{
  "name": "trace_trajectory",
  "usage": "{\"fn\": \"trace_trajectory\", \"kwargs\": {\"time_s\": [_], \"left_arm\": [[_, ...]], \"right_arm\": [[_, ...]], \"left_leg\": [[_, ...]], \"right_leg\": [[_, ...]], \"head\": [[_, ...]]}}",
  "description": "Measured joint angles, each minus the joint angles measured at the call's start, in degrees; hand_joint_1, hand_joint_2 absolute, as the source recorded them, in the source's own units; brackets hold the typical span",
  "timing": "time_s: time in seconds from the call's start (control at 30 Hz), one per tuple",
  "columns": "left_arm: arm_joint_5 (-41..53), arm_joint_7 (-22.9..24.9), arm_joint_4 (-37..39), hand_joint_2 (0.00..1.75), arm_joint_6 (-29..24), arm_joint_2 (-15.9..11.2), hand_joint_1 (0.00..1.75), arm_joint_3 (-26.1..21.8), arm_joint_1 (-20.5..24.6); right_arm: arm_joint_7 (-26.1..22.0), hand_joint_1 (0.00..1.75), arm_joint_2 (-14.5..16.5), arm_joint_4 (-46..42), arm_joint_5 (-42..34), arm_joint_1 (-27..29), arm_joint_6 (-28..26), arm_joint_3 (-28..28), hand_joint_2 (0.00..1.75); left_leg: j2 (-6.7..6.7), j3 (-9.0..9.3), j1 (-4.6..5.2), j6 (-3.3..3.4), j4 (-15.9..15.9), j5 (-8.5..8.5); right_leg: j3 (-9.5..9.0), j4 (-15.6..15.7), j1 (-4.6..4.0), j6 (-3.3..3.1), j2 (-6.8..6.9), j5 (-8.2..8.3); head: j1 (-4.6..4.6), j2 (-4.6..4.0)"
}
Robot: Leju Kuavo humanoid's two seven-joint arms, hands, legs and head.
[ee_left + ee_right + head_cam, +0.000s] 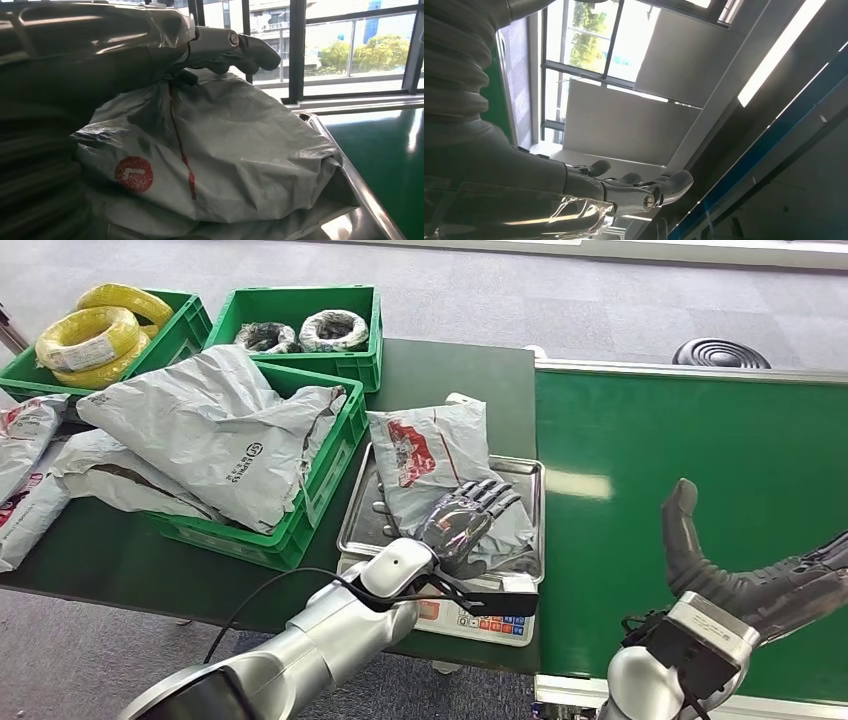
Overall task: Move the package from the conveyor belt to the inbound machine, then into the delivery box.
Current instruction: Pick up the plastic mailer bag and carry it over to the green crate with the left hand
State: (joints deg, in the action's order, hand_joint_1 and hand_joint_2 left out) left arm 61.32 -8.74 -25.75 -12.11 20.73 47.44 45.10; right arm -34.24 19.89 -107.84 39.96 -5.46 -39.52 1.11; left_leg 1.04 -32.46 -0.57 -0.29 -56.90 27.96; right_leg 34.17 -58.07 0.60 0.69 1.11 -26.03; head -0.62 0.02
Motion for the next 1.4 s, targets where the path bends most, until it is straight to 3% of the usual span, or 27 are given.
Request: {"fn": "trace_trajectory", "kwargs": {"time_s": [0.3, 0.43, 1.0, 1.2, 1.4], "left_arm": [[-1.0, -0.4, 2.1, 1.75, -1.7, -0.1, 0.00, -0.9, 0.6], [-1.1, -0.7, 2.4, 1.75, -1.5, -0.1, 1.71, -1.2, 0.7], [-2.9, -5.1, 2.7, 1.75, -1.6, -0.2, 1.75, -5.8, 0.6], [-22.1, -18.4, -4.2, 1.75, 1.3, -0.7, 1.75, -16.7, -0.3], [-25.8, -19.6, -11.3, 1.75, 3.5, -1.5, 1.75, -24.7, -0.7]], "right_arm": [[-0.4, 0.00, 0.0, 0.3, -0.6, -0.2, 0.0, 0.5, 1.75], [-0.7, 0.00, 0.0, 0.5, -0.7, -0.2, 0.0, 0.5, 1.75], [-1.1, 0.00, 0.0, 1.3, -1.5, -1.4, 0.0, 0.5, 1.75], [-1.1, 0.00, 0.0, 1.8, -2.0, -1.6, 0.0, 0.3, 1.75], [-1.2, 0.00, 0.0, 2.5, -2.2, -1.6, 0.0, 0.1, 1.75]], "left_leg": [[0.00, 0.32, -0.01, 0.00, 0.0, 0.00], [0.00, 0.38, -0.02, 0.00, 0.0, 0.00], [0.00, 0.24, -0.01, 0.00, 0.0, 0.00], [0.01, 0.14, -0.01, 0.00, 0.0, -0.02], [0.00, 0.10, -0.01, 0.00, 0.0, -0.02]], "right_leg": [[-0.33, 0.0, 0.00, -0.01, 0.00, -0.01], [-0.36, 0.0, 0.00, -0.01, 0.00, 0.00], [-0.21, 0.0, 0.00, -0.01, -0.01, 0.00], [-0.10, 0.0, -0.01, -0.01, -0.01, 0.00], [-0.06, 0.0, -0.01, -0.01, -0.01, 0.00]], "head": [[0.01, 0.00], [0.00, 0.00], [-0.01, 0.00], [0.00, 0.00], [0.00, 0.00]]}}
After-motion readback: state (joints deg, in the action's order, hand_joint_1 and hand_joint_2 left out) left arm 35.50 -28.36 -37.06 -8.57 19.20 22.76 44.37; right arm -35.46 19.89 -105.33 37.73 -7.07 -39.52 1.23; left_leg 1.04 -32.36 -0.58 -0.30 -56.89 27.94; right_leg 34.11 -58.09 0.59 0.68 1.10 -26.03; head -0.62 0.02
